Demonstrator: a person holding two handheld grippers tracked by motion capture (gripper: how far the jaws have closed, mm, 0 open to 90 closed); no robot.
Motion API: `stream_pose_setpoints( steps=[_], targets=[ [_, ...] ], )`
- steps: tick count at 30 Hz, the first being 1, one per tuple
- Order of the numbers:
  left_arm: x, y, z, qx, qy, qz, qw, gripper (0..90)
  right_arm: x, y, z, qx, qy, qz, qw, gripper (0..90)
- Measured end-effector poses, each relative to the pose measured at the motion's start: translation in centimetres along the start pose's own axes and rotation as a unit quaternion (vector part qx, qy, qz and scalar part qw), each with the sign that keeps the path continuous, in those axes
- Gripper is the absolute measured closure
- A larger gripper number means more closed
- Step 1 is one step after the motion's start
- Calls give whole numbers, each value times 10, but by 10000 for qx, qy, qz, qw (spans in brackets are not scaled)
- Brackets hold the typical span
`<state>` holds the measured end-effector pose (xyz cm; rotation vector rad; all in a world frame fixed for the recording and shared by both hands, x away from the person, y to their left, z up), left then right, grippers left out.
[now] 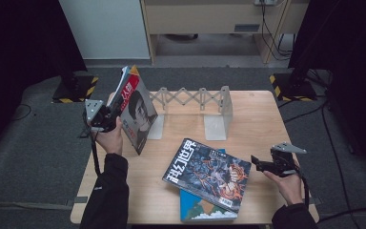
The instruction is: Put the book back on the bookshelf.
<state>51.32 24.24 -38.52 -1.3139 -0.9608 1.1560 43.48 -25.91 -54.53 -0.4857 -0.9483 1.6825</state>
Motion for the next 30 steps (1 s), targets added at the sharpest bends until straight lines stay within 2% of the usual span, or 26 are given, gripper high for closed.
stream_pose_setpoints(
  steps=[5,13,17,21,24,27,30],
  targets=[
    [1,0,-4,-72,-49,-23,10000,861,-1,0,0,8,-12,-4,10000,117],
    [14,3,0,-17,-125,-89,9999,844,1,0,0,-14,-17,10,10000,117],
    [12,3,0,0,-142,-238,9996,828,1,0,0,9,-18,-14,10000,117],
    [11,4,0,23,-115,-248,9996,799,1,-1,0,-14,-22,14,10000,117],
    [9,6,1,28,45,-152,9999,697,1,-1,0,-18,-29,5,10000,117],
    [9,5,4,21,164,-38,9999,638,2,-1,0,-26,-34,11,10000,117],
    [10,2,9,-26,190,0,9998,561,3,-2,1,-45,-47,-9,10000,117]
  ],
)
Point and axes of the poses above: each handheld gripper's, and its own axes: z roughly backward along the jaws, y roughly out of its underside, x roughly to its left, the point moved 8 cm from there along -z, roughly forward along the jaws, and after that the axes turned 4 degrees about -z, right-handed, at the moved point
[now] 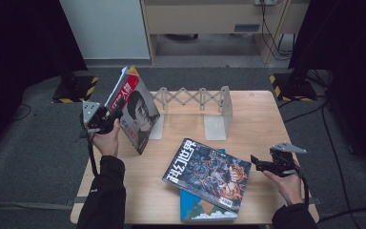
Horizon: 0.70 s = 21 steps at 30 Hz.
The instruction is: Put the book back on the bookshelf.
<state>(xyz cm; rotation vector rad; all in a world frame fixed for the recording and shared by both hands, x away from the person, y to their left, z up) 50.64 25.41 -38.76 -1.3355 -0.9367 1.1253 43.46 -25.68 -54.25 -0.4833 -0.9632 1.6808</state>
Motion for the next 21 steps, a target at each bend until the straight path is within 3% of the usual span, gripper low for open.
stream_pose_setpoints(
  steps=[14,18,21],
  targets=[
    [-6,8,46,187,346,-91,9992,345,8,-9,5,-202,-154,-125,9996,114],
    [-12,18,60,280,443,-116,9986,302,10,-10,7,-231,-172,-62,9996,115],
    [-19,34,69,457,523,-192,9974,285,10,-12,10,-265,-153,-20,9995,122]
  ],
)
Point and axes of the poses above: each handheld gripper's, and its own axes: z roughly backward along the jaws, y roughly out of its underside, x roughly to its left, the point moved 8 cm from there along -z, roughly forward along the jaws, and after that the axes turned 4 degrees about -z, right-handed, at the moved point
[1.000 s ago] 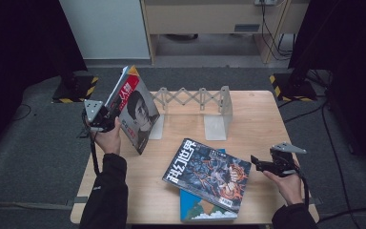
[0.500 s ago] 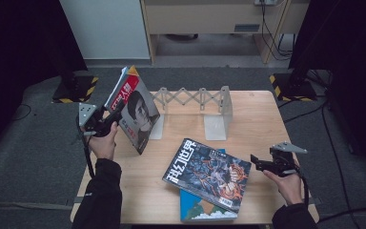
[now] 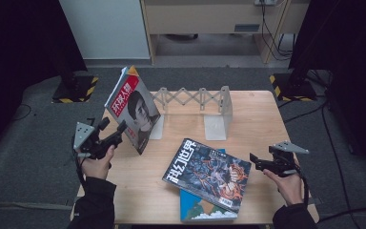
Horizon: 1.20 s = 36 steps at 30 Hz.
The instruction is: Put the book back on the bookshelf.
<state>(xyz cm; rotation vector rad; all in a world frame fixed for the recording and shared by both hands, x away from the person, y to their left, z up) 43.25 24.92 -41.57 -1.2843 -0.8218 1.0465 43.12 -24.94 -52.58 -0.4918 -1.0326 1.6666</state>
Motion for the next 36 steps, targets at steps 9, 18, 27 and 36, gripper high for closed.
stream_pose_setpoints(
  steps=[9,18,27,36],
  targets=[
    [-22,40,7,374,301,-11,9988,275,2,0,4,-19,73,233,9997,136],
    [-51,65,7,601,822,-141,9947,257,17,0,3,-41,-197,313,9993,202],
    [-70,81,1,845,1181,-139,9893,200,36,4,0,28,-377,560,9977,273],
    [-102,105,-7,1256,1623,-37,9787,186,52,16,-3,289,-543,551,9966,306]
  ],
)
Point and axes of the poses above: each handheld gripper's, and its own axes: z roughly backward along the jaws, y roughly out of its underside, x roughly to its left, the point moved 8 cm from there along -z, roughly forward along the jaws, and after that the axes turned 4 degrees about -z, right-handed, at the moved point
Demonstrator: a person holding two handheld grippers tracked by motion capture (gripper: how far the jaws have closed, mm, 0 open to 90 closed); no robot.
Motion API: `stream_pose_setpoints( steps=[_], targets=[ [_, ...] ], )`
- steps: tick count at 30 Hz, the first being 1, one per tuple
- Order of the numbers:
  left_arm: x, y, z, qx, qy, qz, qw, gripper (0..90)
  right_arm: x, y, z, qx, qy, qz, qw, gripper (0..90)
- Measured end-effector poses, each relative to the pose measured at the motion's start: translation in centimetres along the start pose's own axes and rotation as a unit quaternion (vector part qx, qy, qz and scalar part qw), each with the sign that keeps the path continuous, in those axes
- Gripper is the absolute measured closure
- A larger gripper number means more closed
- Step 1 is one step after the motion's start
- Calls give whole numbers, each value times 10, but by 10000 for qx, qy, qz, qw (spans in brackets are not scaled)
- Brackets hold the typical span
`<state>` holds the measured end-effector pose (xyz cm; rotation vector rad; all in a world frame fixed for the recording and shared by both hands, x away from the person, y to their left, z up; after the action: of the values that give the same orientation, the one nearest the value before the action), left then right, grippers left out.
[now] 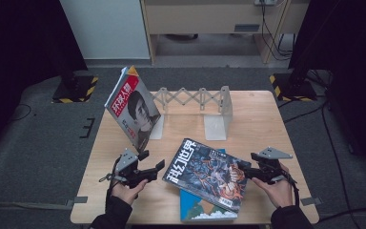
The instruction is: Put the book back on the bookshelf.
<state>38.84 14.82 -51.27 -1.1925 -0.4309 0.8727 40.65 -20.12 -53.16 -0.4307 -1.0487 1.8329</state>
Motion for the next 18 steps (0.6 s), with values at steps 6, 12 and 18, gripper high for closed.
stream_pose_setpoints(
  steps=[6,12,18],
  targets=[
    [-8,15,-9,314,183,89,9993,184,8,4,-3,30,-75,53,10000,309],
    [-17,25,-16,566,416,212,9973,181,16,7,-6,101,-145,183,9997,333],
    [-27,37,-22,844,643,329,9938,180,25,9,-10,90,-304,171,9994,331]
  ],
)
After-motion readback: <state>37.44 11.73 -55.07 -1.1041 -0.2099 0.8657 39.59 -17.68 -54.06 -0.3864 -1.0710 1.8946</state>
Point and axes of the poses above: each handheld gripper's, and its own axes: z roughly backward along the jaws, y roughly out of its underside, x roughly to its left, the point moved 8 cm from there along -z, roughly forward along the jaws, and after that the axes turned 4 degrees about -z, right-handed, at the moved point
